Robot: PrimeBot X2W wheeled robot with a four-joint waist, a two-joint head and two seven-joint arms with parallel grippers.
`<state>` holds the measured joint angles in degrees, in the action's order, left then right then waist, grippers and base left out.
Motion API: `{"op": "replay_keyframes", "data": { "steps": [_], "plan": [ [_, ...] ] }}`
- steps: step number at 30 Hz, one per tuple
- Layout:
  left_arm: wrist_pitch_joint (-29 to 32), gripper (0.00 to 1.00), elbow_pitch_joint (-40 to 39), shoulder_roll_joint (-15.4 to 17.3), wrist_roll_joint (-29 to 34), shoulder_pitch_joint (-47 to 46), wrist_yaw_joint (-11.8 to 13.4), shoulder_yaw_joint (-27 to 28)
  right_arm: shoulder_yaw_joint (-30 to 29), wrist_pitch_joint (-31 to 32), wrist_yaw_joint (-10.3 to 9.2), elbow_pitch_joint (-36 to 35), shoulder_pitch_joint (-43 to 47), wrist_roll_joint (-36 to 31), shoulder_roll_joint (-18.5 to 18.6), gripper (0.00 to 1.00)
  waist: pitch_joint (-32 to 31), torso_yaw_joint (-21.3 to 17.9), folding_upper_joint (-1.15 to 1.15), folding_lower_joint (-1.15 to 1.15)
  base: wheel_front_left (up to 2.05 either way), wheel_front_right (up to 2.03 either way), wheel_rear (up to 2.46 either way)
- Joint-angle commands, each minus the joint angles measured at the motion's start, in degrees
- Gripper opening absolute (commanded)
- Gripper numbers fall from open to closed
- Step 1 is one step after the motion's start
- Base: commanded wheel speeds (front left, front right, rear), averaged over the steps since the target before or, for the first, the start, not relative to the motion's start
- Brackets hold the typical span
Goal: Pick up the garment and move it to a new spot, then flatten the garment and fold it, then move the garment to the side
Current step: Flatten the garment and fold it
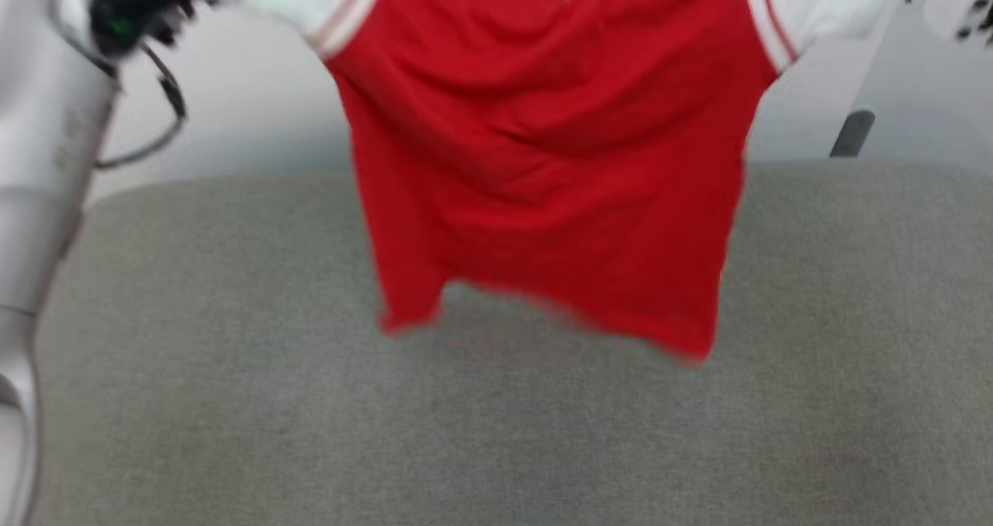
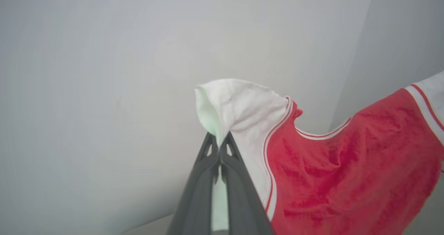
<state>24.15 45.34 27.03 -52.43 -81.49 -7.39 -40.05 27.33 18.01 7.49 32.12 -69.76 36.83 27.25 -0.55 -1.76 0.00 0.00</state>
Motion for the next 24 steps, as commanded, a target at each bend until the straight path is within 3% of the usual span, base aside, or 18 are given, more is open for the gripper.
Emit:
{"op": "replay_keyframes", "data": {
  "steps": [1, 9, 15, 21, 24],
  "plan": [
    [-0.41, 0.00, -0.23, 0.21, -0.15, -0.72, -0.12, 0.08, 0.63, -0.53, 0.00, 0.66, -1.00, -0.23, 0.04, 0.00, -1.31, 0.84, 0.00, 0.00, 0.00, 0.00, 0.00],
    [0.11, 0.00, 0.05, 0.93, -1.55, -3.29, -0.03, 1.18, 4.29, -0.96, 0.00, 3.84, -5.97, 2.87, 1.33, 0.00, -2.35, 1.77, 0.00, 0.00, 0.00, 0.00, 0.00],
    [1.56, 0.00, -1.18, 1.47, -2.20, -3.00, 0.10, 1.05, 5.79, -0.63, 0.00, 4.71, -7.51, 4.80, 2.28, 0.00, 0.18, 1.11, 0.00, 0.00, 0.00, 0.00, 0.00],
    [1.08, 0.00, -3.15, 2.02, -1.07, -5.43, 0.93, 1.06, 6.92, -2.76, 0.00, 5.54, -10.69, 3.59, 2.13, 0.00, 9.81, -0.45, 0.00, 0.00, 0.00, 0.00, 0.00],
    [-2.46, 0.00, -2.86, 0.76, 0.88, -6.69, 1.17, 0.54, 7.57, -8.64, 0.00, 7.67, -12.85, 0.21, 0.89, 0.00, 15.18, -1.16, 0.00, 0.00, 0.00, 0.00, 0.00]
  ]
}}
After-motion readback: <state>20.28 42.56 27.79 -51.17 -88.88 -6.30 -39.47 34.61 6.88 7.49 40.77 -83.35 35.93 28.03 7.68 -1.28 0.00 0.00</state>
